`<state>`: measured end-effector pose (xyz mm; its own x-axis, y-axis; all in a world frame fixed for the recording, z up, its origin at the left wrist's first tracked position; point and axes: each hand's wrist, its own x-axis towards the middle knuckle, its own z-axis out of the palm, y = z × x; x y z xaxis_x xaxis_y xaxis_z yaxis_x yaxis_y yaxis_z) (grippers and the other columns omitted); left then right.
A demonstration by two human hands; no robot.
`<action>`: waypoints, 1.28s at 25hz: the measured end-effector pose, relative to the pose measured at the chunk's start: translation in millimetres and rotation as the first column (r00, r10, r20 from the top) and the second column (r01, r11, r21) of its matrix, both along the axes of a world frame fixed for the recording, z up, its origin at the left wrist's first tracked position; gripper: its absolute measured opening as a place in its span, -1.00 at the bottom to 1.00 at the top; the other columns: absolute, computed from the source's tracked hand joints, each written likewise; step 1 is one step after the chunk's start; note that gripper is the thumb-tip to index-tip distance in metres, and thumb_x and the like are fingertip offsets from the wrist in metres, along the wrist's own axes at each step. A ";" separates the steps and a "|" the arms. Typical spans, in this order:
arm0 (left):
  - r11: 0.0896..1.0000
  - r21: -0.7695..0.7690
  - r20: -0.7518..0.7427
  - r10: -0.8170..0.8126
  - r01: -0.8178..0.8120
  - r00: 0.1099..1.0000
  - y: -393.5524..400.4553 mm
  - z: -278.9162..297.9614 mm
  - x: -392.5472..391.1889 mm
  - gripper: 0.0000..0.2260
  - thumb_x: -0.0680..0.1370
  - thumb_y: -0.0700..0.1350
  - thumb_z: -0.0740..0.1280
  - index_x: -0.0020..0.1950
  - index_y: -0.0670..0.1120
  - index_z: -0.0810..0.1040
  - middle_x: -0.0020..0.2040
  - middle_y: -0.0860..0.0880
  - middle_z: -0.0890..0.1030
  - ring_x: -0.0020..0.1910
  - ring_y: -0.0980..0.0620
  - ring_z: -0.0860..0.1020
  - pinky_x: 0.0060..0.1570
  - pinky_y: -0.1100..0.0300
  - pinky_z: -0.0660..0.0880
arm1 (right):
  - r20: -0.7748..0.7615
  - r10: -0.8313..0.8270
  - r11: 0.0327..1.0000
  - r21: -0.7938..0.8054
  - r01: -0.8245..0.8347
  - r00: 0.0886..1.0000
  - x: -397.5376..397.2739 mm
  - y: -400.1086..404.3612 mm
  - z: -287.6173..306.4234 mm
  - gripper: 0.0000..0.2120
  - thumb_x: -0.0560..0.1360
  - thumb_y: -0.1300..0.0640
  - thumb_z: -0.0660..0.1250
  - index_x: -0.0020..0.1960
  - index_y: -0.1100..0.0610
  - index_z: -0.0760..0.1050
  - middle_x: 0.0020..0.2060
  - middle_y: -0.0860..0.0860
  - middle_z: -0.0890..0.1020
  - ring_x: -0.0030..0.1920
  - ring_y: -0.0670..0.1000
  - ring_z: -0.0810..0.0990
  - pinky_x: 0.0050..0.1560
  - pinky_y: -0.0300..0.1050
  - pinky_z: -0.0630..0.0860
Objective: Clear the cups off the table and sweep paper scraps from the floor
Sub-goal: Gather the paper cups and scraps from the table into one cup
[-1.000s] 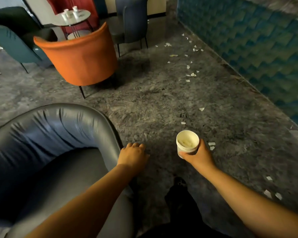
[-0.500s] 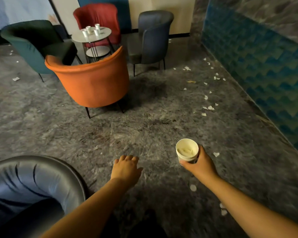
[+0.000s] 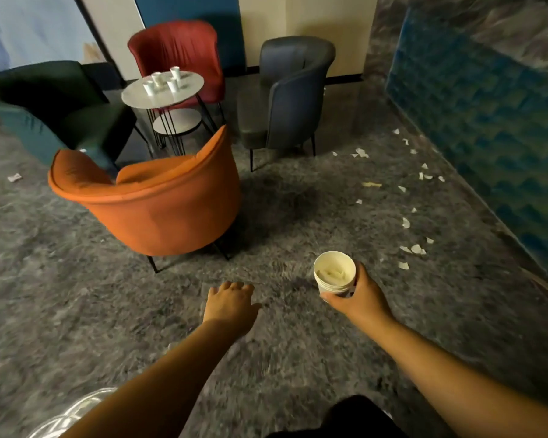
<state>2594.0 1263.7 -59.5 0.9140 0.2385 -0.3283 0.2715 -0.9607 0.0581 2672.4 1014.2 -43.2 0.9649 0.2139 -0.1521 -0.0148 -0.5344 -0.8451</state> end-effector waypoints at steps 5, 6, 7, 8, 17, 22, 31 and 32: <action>1.000 -0.006 0.054 -0.005 0.005 0.999 31.6 -2.5 160.1 -0.54 0.60 0.20 0.13 0.45 0.06 0.33 0.44 0.01 0.37 0.43 -0.06 0.28 0.37 -0.03 0.23 | 0.022 0.018 1.000 0.023 -0.018 1.000 161.4 38.5 -10.6 -0.32 0.24 0.05 0.61 0.28 0.03 0.40 0.08 -0.04 0.59 0.09 0.05 0.58 -0.04 -0.21 0.43; 1.000 -0.002 0.062 0.009 -0.009 0.998 38.3 -1.1 194.9 -0.55 0.60 0.19 0.13 0.45 0.05 0.33 0.45 0.01 0.37 0.44 -0.06 0.27 0.38 -0.03 0.22 | 0.038 0.039 0.999 0.029 -0.040 0.999 199.5 48.0 -9.8 -0.32 0.24 0.05 0.60 0.28 0.03 0.40 0.08 -0.04 0.59 0.09 0.04 0.58 -0.05 -0.22 0.42; 1.000 -0.006 0.073 0.027 -0.026 0.997 45.5 0.4 230.7 -0.55 0.61 0.18 0.14 0.45 0.05 0.34 0.44 0.01 0.37 0.43 -0.06 0.27 0.38 -0.02 0.22 | 0.053 0.064 0.997 0.032 -0.066 0.997 240.5 57.3 -8.1 -0.33 0.25 0.07 0.60 0.28 0.04 0.40 0.09 -0.02 0.60 0.09 0.04 0.57 -0.04 -0.21 0.43; 0.999 -0.018 0.074 0.047 -0.046 0.996 52.0 3.3 262.0 -0.57 0.61 0.16 0.14 0.45 0.05 0.34 0.44 0.01 0.37 0.43 -0.06 0.27 0.37 -0.02 0.22 | 0.056 0.090 0.995 0.029 -0.092 0.994 277.0 65.6 -4.5 -0.32 0.26 0.08 0.60 0.30 0.05 0.39 0.11 0.01 0.59 0.10 0.05 0.57 -0.02 -0.18 0.45; 0.984 -0.045 0.129 0.175 -0.170 0.976 150.3 20.5 482.7 -0.57 0.60 0.18 0.16 0.44 0.08 0.34 0.43 0.05 0.38 0.41 -0.03 0.29 0.33 0.03 0.26 | 0.122 0.273 0.950 0.123 -0.288 0.954 533.8 174.4 23.3 -0.18 0.26 0.20 0.60 0.39 -0.04 0.26 0.13 -0.16 0.50 0.12 -0.09 0.52 0.07 -0.21 0.47; 0.982 -0.053 0.213 0.187 -0.180 0.959 238.9 8.6 617.1 -0.60 0.59 0.17 0.17 0.40 0.09 0.38 0.38 0.06 0.42 0.37 -0.04 0.33 0.29 0.02 0.29 | 0.138 0.309 0.943 0.087 -0.322 0.941 661.7 269.2 5.8 -0.20 0.24 0.17 0.61 0.34 -0.06 0.26 0.11 -0.12 0.49 0.11 -0.08 0.50 -0.01 -0.37 0.43; 0.973 -0.001 0.093 0.231 -0.232 0.968 393.3 6.1 805.8 -0.58 0.58 0.19 0.17 0.39 0.06 0.39 0.38 0.00 0.42 0.38 -0.08 0.32 0.27 0.00 0.29 | 0.093 0.330 0.940 0.053 -0.336 0.939 859.5 410.5 3.1 -0.18 0.24 0.13 0.61 0.34 -0.10 0.23 0.10 -0.16 0.47 0.10 -0.07 0.49 0.03 -0.22 0.47; 0.970 0.001 0.093 0.242 -0.243 0.966 410.2 4.6 824.4 -0.58 0.58 0.18 0.17 0.39 0.07 0.38 0.39 0.01 0.42 0.39 -0.07 0.31 0.28 0.01 0.29 | 0.096 0.345 0.935 0.050 -0.351 0.934 881.0 428.0 0.9 -0.18 0.24 0.14 0.61 0.34 -0.09 0.23 0.09 -0.20 0.46 0.09 -0.09 0.48 0.01 -0.27 0.45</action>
